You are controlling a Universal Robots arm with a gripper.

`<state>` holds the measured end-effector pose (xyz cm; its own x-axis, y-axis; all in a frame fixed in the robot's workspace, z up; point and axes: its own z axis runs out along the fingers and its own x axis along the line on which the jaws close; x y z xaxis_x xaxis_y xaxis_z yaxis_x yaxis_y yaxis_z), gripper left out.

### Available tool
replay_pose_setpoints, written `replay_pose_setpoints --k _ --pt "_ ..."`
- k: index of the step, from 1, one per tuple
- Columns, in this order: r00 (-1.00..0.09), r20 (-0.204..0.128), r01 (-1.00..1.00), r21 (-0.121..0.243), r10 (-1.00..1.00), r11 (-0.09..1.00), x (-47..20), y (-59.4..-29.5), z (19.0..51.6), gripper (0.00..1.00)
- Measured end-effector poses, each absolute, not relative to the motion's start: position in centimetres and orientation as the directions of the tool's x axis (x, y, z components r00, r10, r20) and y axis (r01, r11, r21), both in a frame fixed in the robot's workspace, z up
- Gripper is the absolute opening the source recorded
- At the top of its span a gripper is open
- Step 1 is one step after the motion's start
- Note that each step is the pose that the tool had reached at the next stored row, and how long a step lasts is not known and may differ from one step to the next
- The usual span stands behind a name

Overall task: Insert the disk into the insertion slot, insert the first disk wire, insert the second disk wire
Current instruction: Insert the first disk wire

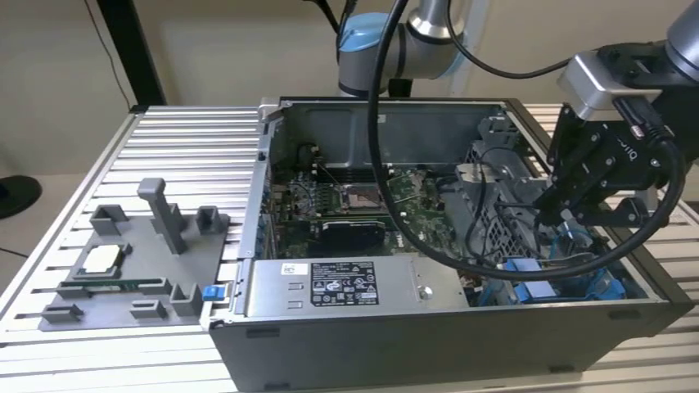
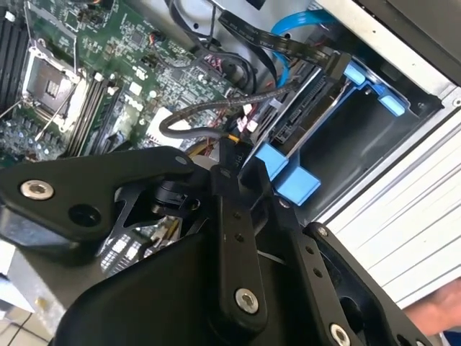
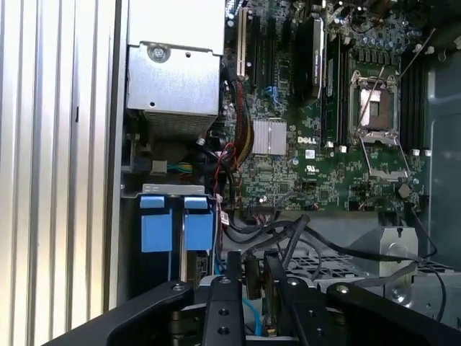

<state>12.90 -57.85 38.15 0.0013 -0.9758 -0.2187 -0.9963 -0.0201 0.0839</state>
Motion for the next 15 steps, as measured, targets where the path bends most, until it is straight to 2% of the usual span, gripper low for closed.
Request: replay_pose_setpoints --k 2,3,15 --pt "0.001 -0.226 -0.996 0.084 -0.974 -0.021 12.90 -57.85 38.13 1.00" --pt "0.001 -0.229 -0.996 0.084 -0.973 -0.021 12.90 -57.85 38.13 0.00" --pt "0.001 -0.232 -0.996 0.084 -0.973 -0.021 12.91 -57.85 38.11 0.00"
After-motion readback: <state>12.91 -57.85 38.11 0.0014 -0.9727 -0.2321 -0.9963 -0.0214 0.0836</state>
